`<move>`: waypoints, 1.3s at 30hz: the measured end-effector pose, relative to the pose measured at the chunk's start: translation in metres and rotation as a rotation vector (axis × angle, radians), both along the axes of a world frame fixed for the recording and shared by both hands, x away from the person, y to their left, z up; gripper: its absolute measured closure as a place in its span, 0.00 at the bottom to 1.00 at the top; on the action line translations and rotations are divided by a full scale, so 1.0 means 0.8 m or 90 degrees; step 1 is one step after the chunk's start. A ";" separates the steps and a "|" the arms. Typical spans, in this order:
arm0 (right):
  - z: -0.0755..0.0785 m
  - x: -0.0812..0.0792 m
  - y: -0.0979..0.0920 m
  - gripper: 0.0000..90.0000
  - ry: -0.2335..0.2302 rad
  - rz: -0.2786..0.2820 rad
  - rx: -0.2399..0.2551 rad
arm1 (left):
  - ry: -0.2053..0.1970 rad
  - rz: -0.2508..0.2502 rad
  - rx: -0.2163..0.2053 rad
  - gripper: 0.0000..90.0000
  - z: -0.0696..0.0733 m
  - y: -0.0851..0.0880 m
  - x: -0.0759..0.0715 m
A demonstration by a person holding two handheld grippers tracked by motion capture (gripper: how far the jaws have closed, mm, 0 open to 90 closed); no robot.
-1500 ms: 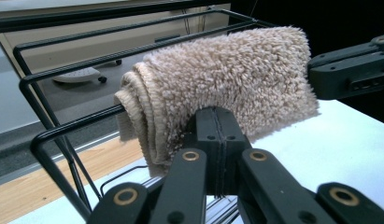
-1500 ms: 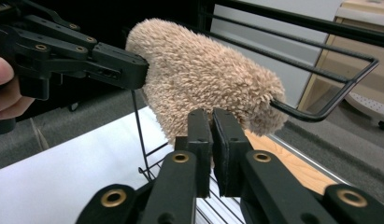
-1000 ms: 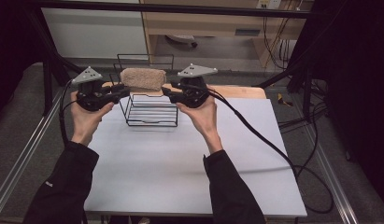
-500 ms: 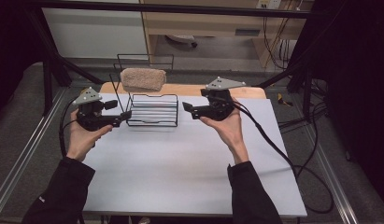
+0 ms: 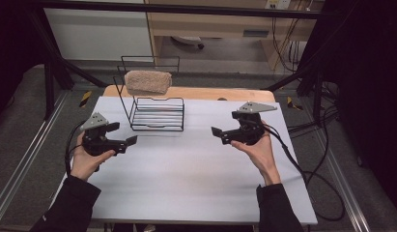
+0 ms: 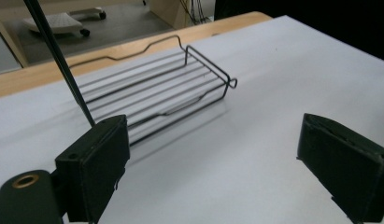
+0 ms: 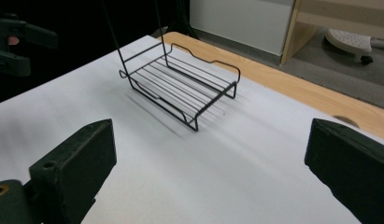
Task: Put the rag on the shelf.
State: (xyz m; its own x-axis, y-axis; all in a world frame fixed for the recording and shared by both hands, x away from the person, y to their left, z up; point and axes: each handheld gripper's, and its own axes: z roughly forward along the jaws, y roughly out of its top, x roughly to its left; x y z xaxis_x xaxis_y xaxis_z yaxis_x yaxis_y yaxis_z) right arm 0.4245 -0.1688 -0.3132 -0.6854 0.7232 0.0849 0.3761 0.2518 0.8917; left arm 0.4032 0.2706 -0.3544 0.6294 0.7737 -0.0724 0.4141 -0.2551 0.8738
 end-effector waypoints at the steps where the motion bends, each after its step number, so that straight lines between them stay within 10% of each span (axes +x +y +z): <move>1: -0.006 -0.003 -0.005 0.02 0.003 -0.001 0.002 | 0.002 0.000 0.004 0.10 -0.004 0.000 -0.002; 18: -0.097 -0.041 -0.064 0.01 0.068 -0.006 0.001 | 0.041 -0.014 0.038 0.11 -0.077 0.013 -0.031; 39: -0.171 -0.080 -0.129 0.01 0.124 -0.006 -0.006 | 0.046 -0.029 0.067 0.09 -0.103 0.022 -0.047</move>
State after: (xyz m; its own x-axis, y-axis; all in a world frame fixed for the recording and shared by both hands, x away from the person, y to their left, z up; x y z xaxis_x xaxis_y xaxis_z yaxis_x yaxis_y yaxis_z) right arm 0.3604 -0.2723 -0.4499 -0.6494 0.7312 0.2089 0.5441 0.2549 0.7994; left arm 0.3656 0.2881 -0.4369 0.6606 0.7497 -0.0395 0.4611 -0.3636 0.8095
